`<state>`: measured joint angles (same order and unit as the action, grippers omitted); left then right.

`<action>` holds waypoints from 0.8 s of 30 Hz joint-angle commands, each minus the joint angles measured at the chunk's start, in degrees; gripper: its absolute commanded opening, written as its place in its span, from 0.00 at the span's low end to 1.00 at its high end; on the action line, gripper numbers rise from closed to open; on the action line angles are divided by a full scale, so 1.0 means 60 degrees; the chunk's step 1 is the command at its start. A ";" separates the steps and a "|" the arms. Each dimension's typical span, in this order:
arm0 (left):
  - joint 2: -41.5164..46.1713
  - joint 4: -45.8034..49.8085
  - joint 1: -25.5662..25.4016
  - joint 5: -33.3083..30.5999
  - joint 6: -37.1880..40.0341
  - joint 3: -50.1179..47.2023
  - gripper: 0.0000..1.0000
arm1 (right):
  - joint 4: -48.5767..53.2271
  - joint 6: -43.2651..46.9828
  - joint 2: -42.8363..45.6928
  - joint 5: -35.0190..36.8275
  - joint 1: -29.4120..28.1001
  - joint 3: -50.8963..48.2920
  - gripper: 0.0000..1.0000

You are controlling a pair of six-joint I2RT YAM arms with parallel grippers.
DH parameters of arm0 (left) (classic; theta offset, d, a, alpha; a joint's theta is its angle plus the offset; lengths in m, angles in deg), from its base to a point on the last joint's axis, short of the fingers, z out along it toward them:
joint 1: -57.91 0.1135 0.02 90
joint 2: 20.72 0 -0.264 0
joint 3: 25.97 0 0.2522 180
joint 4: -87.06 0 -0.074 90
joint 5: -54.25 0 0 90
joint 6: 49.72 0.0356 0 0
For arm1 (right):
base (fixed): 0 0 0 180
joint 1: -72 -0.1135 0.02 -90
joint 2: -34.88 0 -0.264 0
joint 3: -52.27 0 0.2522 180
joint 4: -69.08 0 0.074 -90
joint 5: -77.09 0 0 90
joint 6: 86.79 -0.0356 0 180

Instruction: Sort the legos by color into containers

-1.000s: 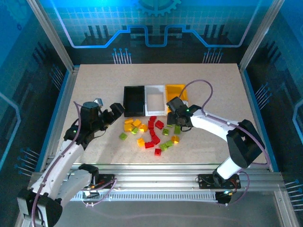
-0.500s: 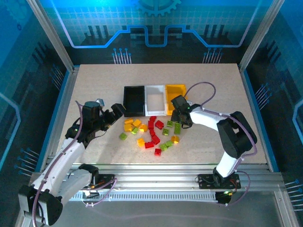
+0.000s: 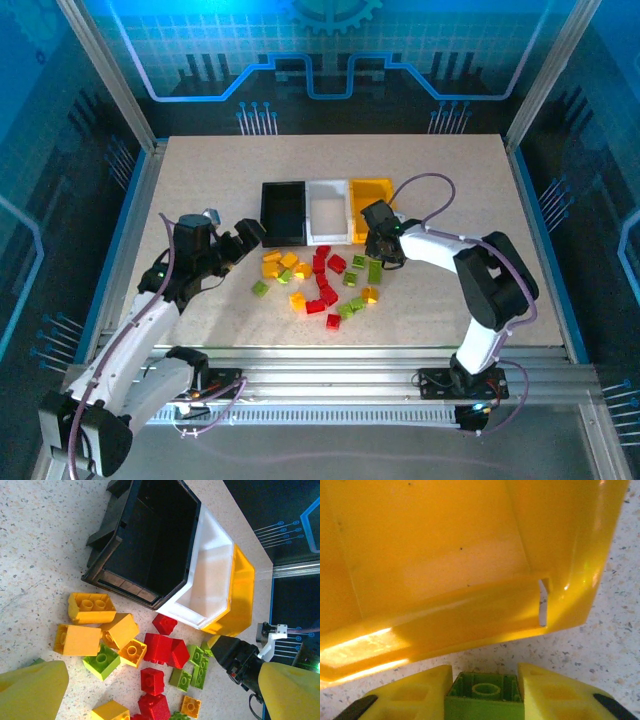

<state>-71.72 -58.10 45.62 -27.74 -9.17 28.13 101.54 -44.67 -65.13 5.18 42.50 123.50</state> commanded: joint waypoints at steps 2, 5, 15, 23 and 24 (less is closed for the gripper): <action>-0.0026 -0.0144 -0.0046 0.0134 -0.0176 -0.0200 0.99 | 0.0028 0.0263 0.1176 -0.0214 0.0097 -0.0427 0.28; 0.0044 -0.0122 -0.0060 -0.0103 -0.0196 -0.0315 0.99 | 0.0154 0.0833 0.2106 -0.0460 0.0097 -0.0450 0.28; 0.0758 -0.0089 -0.0053 -0.0467 -0.0170 -0.0768 0.99 | 0.1165 0.2236 0.0332 0.0188 0.0487 0.2668 0.29; 0.0128 0.0153 -0.0052 -0.0149 -0.0083 -0.0525 0.99 | 0.1485 0.2664 -0.1638 0.0120 0.0741 0.4905 0.51; 0.0059 0.0163 -0.0053 -0.0135 -0.0028 -0.0478 0.99 | 0.1409 0.2737 -0.1600 0.0014 0.0741 0.5015 0.56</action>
<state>-70.52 -58.45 45.62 -29.46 -10.35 23.08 108.35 -30.62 -73.96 5.48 46.74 149.75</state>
